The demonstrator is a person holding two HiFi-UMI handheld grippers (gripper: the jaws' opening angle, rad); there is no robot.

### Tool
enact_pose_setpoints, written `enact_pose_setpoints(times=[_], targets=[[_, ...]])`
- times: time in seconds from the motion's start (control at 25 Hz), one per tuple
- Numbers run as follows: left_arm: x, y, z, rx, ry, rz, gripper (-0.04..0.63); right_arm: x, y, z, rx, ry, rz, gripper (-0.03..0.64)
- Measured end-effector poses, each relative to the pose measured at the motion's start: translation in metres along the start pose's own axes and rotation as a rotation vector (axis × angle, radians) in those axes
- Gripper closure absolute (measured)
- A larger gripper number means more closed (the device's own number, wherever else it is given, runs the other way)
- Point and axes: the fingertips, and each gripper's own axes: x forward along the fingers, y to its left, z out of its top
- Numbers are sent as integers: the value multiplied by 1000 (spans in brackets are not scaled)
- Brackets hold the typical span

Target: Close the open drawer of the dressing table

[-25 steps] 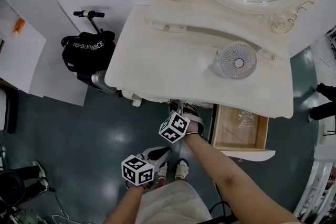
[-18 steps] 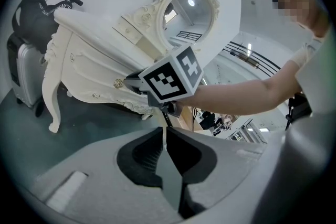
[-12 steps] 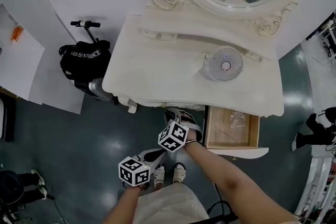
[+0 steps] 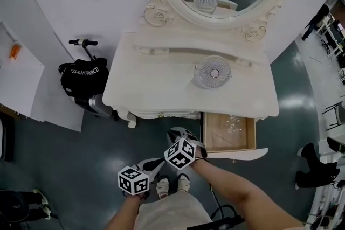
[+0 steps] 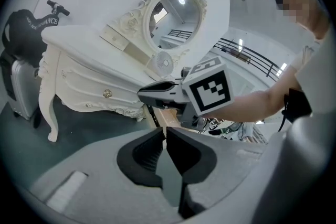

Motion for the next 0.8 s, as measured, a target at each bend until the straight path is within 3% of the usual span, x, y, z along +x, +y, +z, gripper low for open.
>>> enact_pose_setpoints(times=[0.6,0.8], targets=[[-12,-62,-3,100,62,-86,577,-114,29,-33,299,-42,115,581],[-16,-87,-5,130,75,-124,577,-148,49,-35,347,-131,176,584]])
